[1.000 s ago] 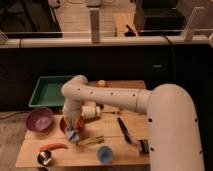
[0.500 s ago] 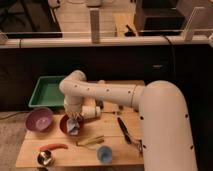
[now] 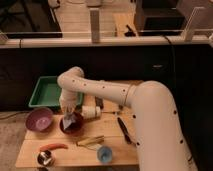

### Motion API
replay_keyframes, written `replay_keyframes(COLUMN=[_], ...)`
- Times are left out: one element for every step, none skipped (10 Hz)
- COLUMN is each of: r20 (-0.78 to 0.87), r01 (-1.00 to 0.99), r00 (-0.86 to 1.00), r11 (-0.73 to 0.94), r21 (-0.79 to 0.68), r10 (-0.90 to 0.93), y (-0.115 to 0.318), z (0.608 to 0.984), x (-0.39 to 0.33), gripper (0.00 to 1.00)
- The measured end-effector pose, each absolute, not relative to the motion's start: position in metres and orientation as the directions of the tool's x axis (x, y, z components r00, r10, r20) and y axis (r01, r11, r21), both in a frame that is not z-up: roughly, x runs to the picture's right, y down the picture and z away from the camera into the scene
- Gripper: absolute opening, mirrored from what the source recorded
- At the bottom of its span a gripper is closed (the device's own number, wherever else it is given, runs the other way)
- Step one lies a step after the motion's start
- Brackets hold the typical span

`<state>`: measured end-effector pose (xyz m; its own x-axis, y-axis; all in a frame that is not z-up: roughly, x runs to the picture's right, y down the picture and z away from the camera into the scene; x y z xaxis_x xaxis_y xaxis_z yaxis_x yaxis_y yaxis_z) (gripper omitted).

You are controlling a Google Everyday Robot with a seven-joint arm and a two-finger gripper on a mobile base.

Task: Wipe red bowl with towel

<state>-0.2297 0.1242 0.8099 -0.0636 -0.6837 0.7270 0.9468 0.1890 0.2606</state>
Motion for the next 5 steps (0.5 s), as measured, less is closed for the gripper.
replay_keyframes(r20=[0.732,0.737,0.741,0.741,0.741], r01=[0.938,0.932,0.919,0.918,0.918], r00=[-0.110,-0.147,-0.196,-0.201,-0.200], r11=[0.173,0.157,0.143,0.141,0.141], r21=[0.300,0.326,0.367,0.371,0.371], r10=[-0.672,-0.660,-0.643,-0.640,-0.641], y=[0.125,0.127,0.128,0.129,0.128], z=[0.804,0.800,0.794,0.793,0.794], x=[-0.232,-0.233,-0.236,-0.238,-0.238], gripper=[0.00,0.00,0.00,0.00,0.00])
